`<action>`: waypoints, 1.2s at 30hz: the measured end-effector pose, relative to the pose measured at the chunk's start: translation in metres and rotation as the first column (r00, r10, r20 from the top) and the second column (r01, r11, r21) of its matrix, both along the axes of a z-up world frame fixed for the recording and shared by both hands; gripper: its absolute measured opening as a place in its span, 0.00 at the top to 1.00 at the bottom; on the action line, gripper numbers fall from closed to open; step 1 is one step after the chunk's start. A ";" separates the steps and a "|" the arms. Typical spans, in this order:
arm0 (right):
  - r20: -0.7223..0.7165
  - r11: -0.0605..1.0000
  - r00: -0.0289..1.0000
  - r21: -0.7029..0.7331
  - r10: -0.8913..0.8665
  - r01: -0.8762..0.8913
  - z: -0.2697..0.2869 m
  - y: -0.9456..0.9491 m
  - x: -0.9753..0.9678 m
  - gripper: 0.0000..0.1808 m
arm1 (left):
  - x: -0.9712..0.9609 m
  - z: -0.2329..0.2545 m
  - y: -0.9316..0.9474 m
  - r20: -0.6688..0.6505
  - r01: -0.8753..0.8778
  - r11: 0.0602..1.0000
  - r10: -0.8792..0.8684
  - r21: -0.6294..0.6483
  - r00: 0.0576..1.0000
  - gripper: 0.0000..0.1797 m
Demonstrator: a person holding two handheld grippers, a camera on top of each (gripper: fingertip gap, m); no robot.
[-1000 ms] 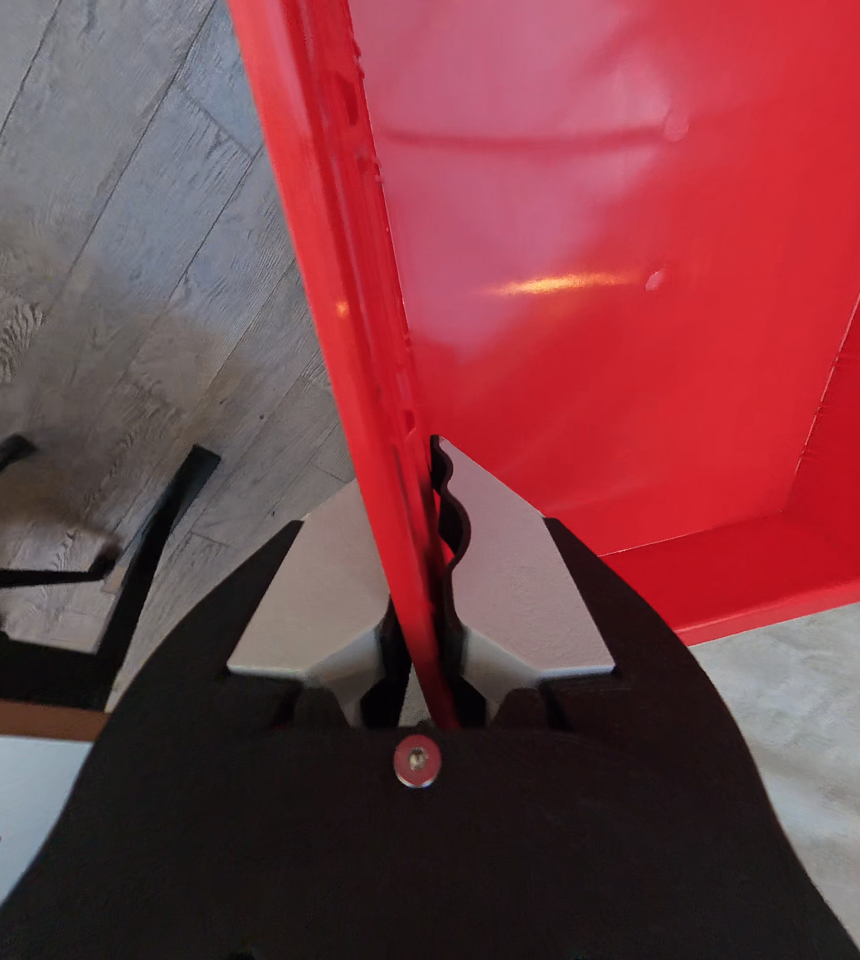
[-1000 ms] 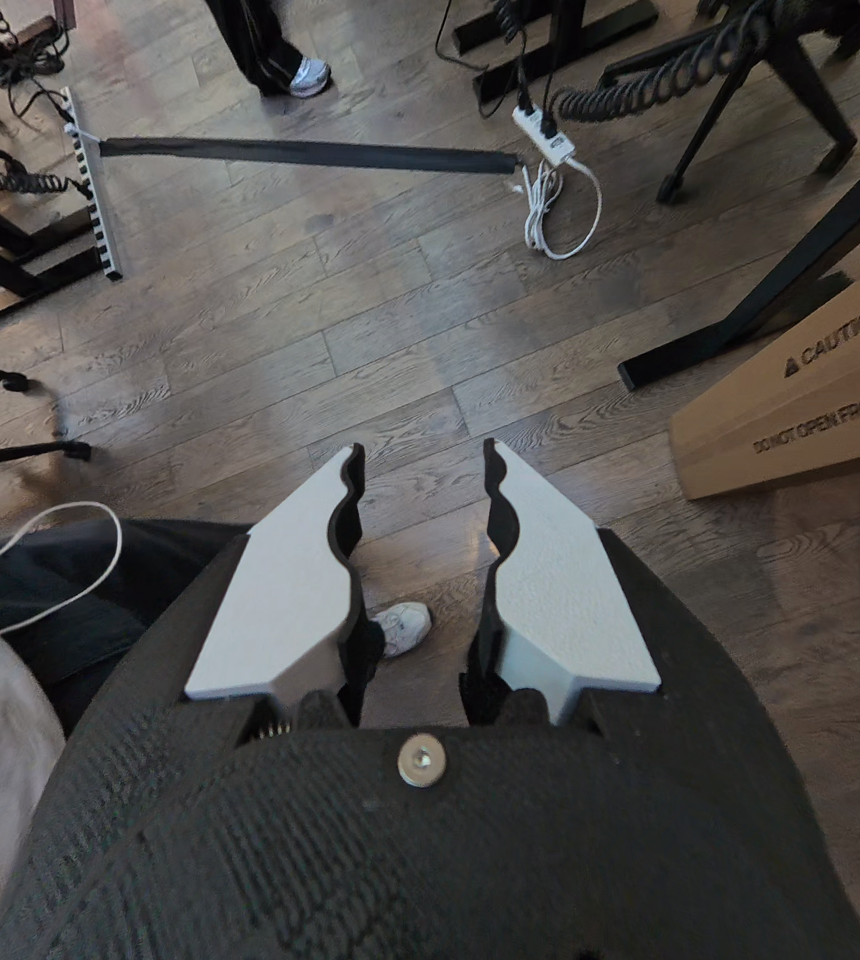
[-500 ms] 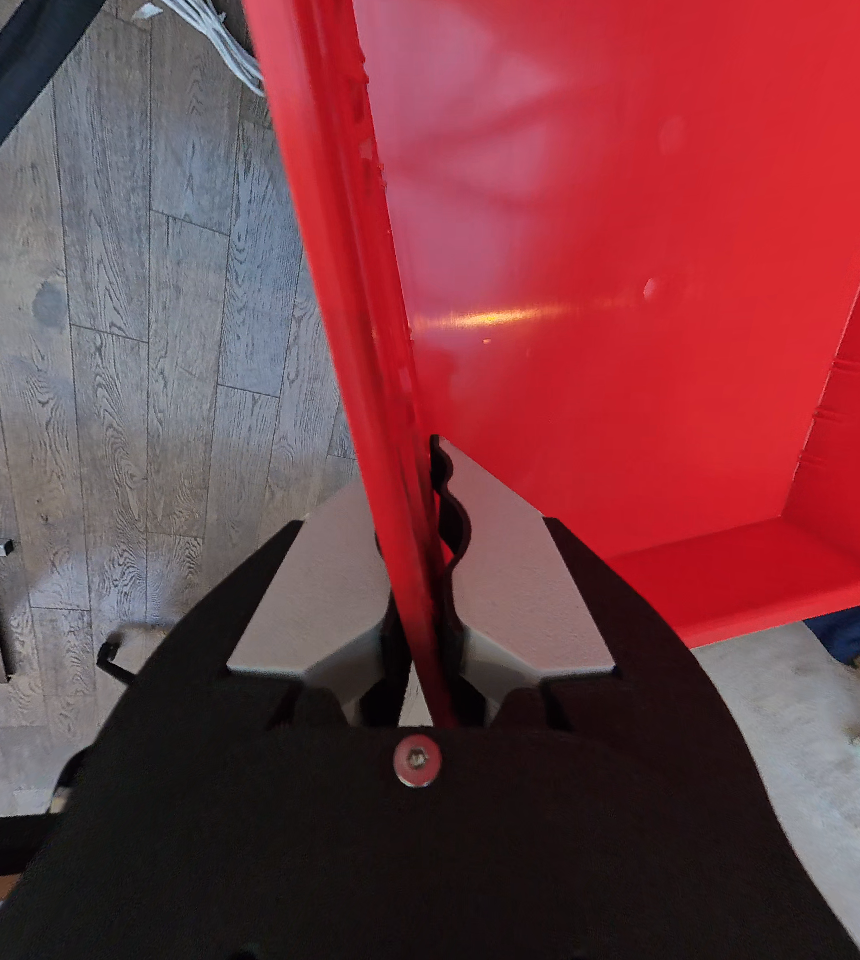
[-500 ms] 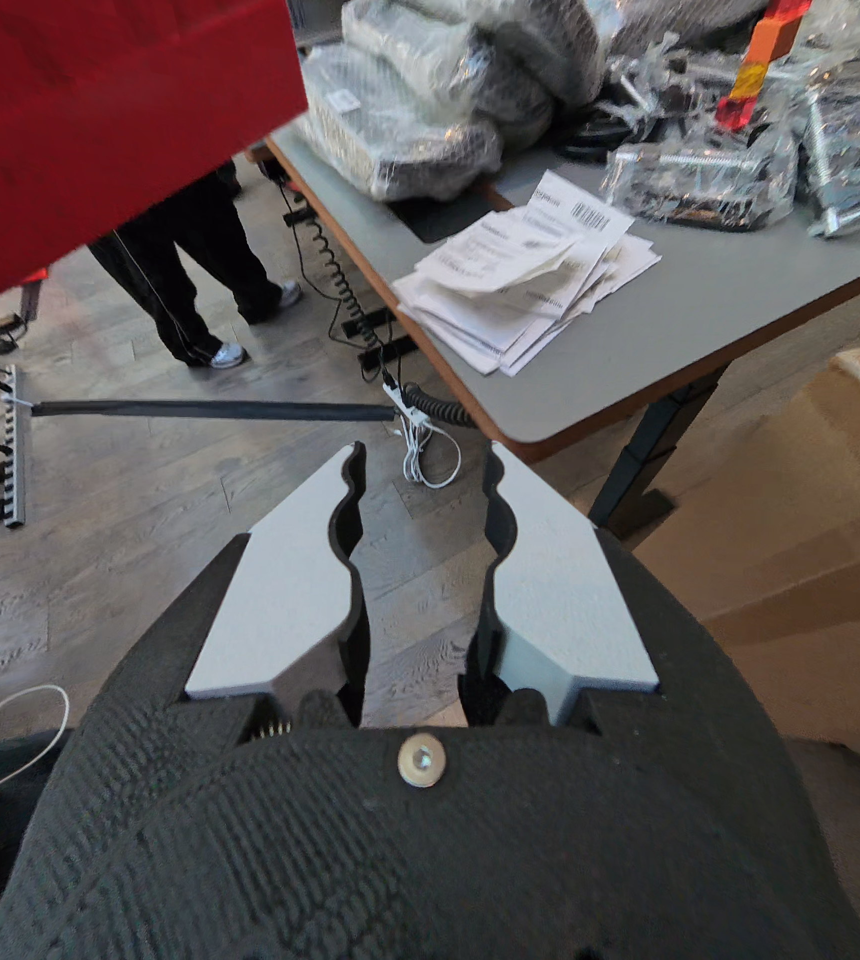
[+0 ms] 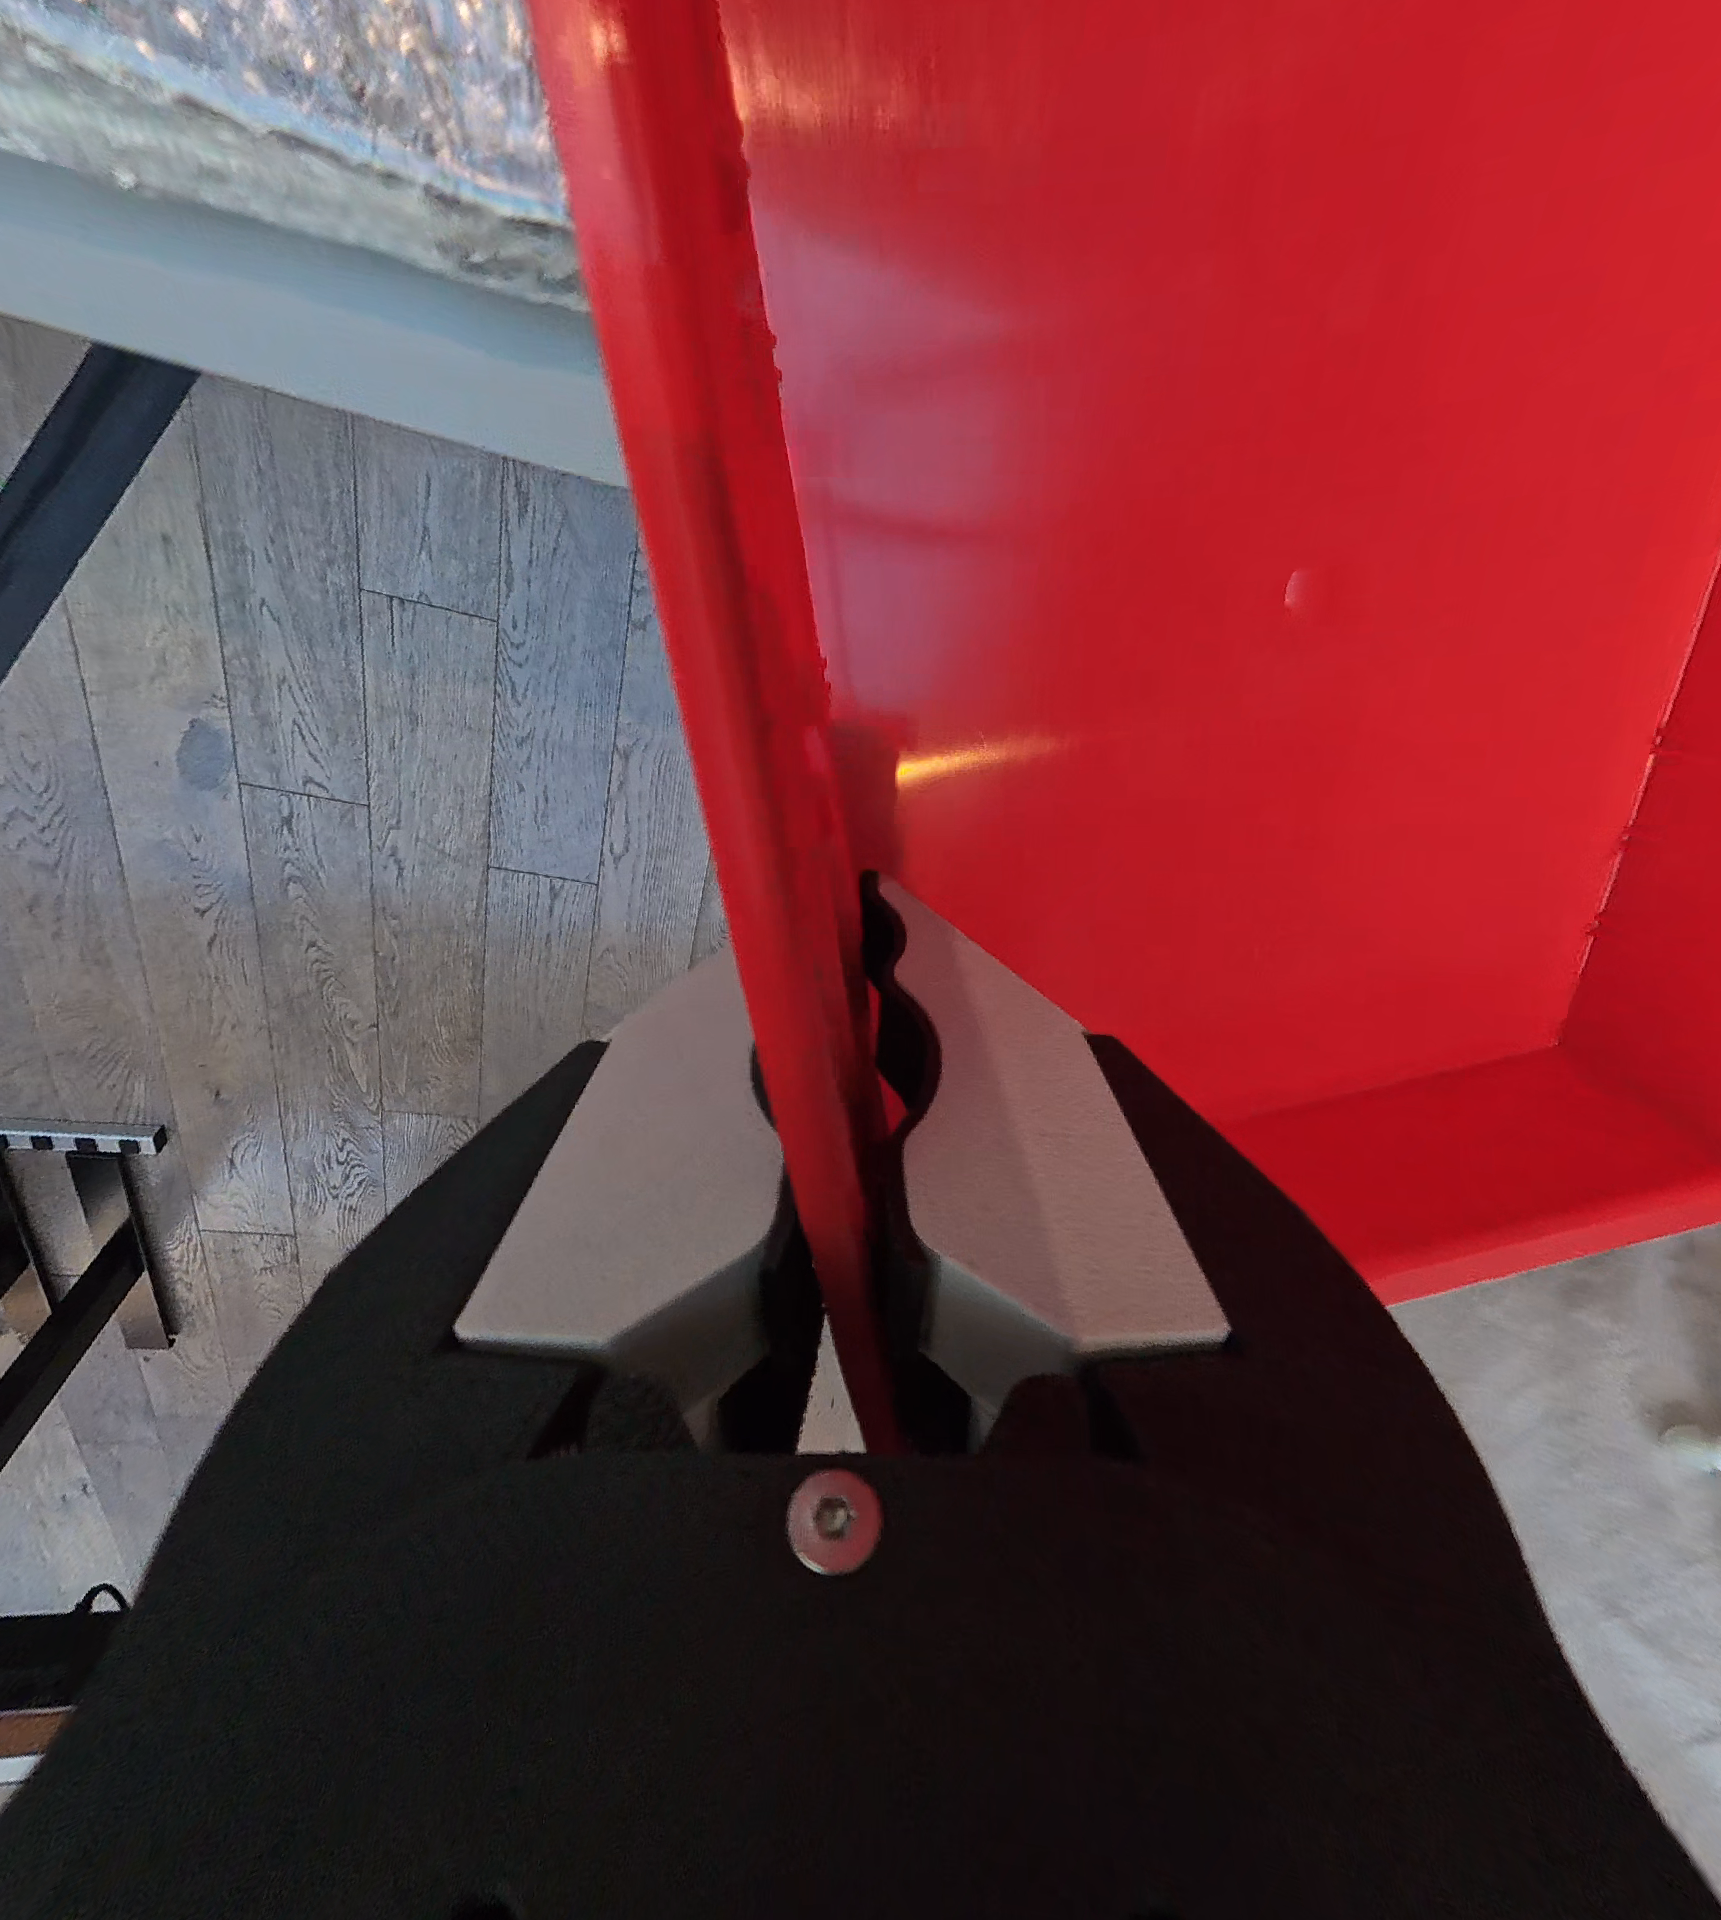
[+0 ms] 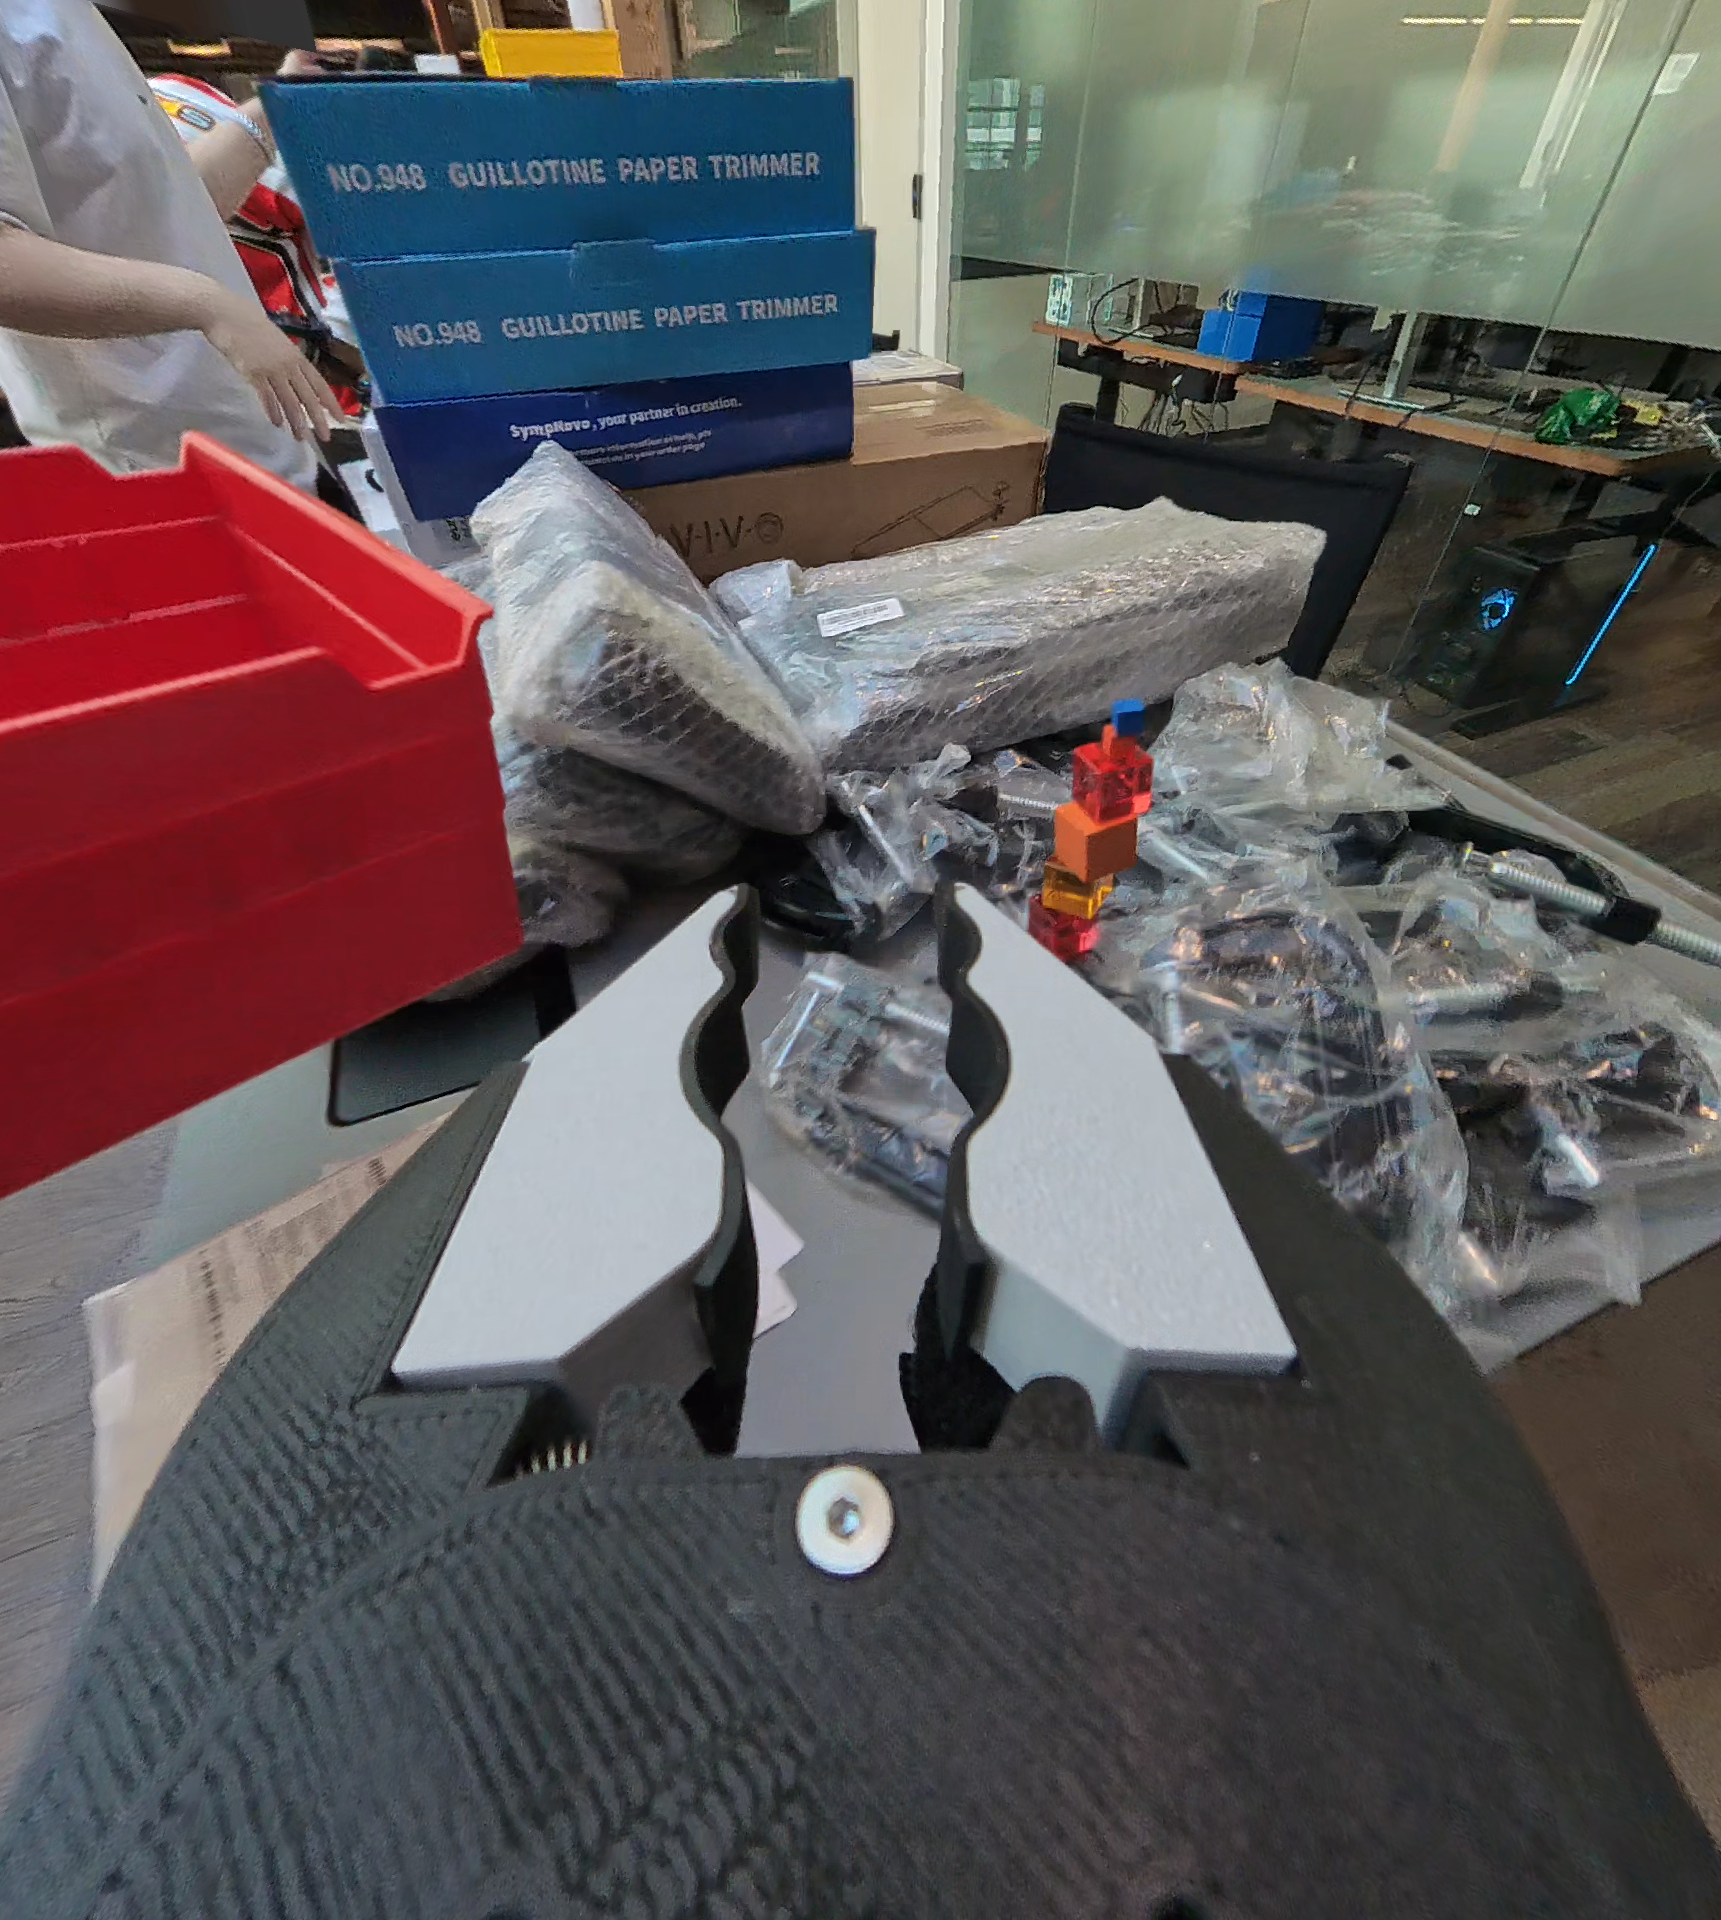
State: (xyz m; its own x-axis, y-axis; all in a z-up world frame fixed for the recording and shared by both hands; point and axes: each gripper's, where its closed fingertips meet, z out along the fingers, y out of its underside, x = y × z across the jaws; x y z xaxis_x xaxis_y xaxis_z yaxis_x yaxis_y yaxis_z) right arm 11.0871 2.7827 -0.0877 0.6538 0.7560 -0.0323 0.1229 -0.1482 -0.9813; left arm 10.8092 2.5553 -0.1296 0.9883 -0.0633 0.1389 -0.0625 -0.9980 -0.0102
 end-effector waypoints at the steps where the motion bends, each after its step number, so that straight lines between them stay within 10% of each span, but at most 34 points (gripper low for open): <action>1: -0.001 1.000 1.000 0.001 0.012 -0.012 -0.001 0.021 -0.003 0.83 | 0.007 -0.002 0.009 0.004 0.000 1.000 0.001 -0.011 1.000 0.99; 23: 0.141 0.991 0.981 -0.040 0.133 -0.128 -0.059 0.193 -0.068 0.96 | 0.045 0.004 0.067 -0.034 -0.068 0.995 0.066 -0.073 0.997 0.99; 29: 0.031 0.973 0.973 0.022 0.230 -0.231 0.004 0.157 -0.070 0.95 | 0.047 0.003 0.066 -0.022 -0.075 0.994 0.074 -0.084 0.997 0.99; 36: 0.014 0.636 0.638 -0.108 0.770 -0.764 0.071 -0.011 -0.126 0.87 | 0.054 -0.004 0.061 0.030 -0.090 0.990 0.094 -0.109 0.995 0.99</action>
State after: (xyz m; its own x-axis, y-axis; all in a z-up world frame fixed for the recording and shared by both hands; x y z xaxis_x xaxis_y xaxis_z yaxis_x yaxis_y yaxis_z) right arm 10.9612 2.7716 -0.0168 -0.1574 0.9819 -0.1049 0.2823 -0.0571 -0.9576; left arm 10.8628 2.6165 -0.1338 0.9836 0.0451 0.1744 0.0283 -0.9949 0.0973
